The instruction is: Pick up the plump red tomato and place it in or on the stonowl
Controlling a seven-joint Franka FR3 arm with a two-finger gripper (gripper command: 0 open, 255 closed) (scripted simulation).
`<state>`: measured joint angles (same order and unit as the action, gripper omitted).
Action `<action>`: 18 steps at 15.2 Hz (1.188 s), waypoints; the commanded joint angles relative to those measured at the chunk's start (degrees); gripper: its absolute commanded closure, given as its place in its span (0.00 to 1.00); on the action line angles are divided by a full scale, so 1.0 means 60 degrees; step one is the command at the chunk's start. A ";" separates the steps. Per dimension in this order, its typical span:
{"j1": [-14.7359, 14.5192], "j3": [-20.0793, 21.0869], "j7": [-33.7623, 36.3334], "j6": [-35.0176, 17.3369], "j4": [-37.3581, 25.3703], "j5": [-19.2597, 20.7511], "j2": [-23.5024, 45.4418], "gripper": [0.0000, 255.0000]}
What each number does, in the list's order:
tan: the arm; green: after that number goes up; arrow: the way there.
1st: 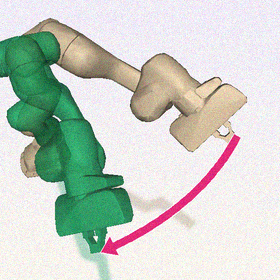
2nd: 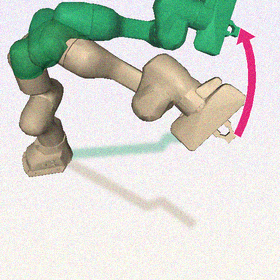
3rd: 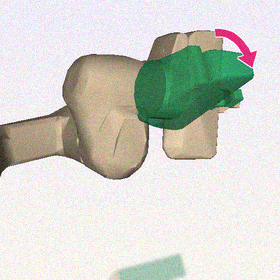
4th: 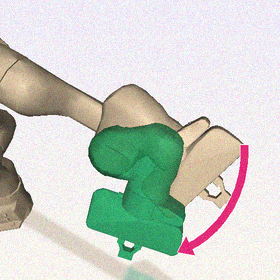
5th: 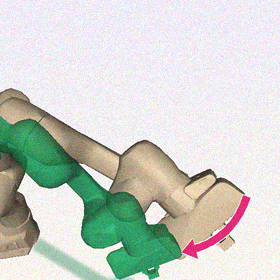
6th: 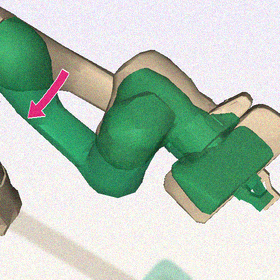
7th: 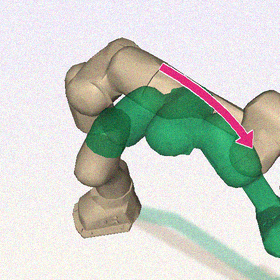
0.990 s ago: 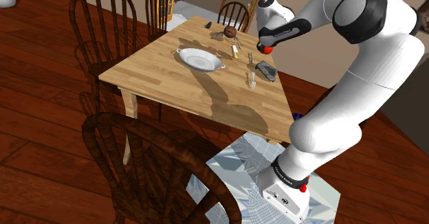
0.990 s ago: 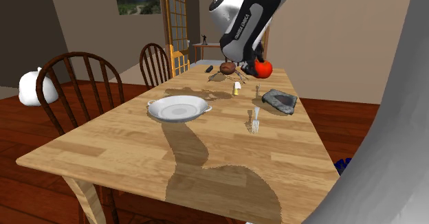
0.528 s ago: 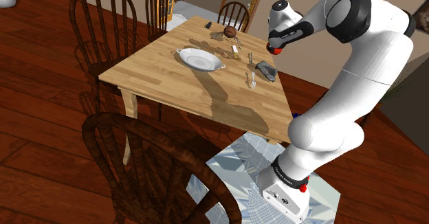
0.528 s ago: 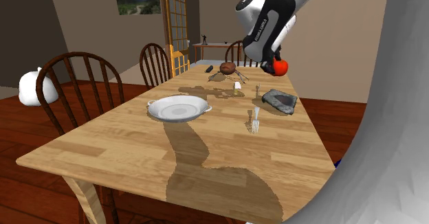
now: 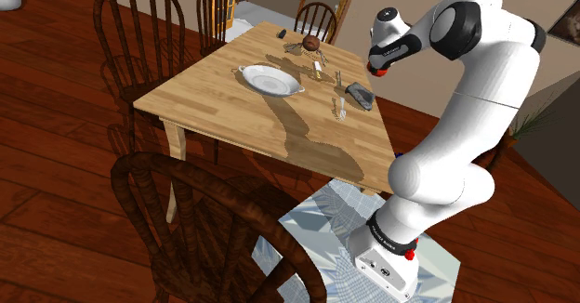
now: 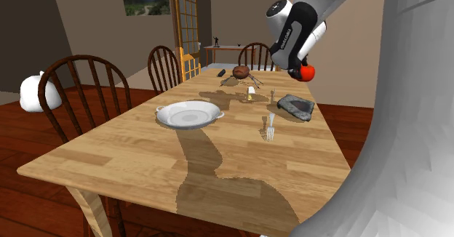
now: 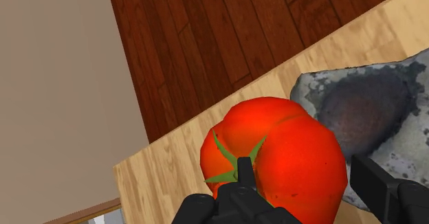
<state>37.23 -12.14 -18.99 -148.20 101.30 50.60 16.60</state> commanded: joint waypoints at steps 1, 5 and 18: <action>-0.0007 -0.0064 0.0221 -0.0177 0.0087 0.0175 0.0110 1.00; -0.0063 -0.0186 0.0698 -0.0460 0.0233 0.0538 0.0335 1.00; -0.0179 -0.0416 0.1530 -0.0907 0.0394 0.1165 0.0766 1.00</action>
<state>36.16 -14.63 -9.81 -153.64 103.67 57.58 21.20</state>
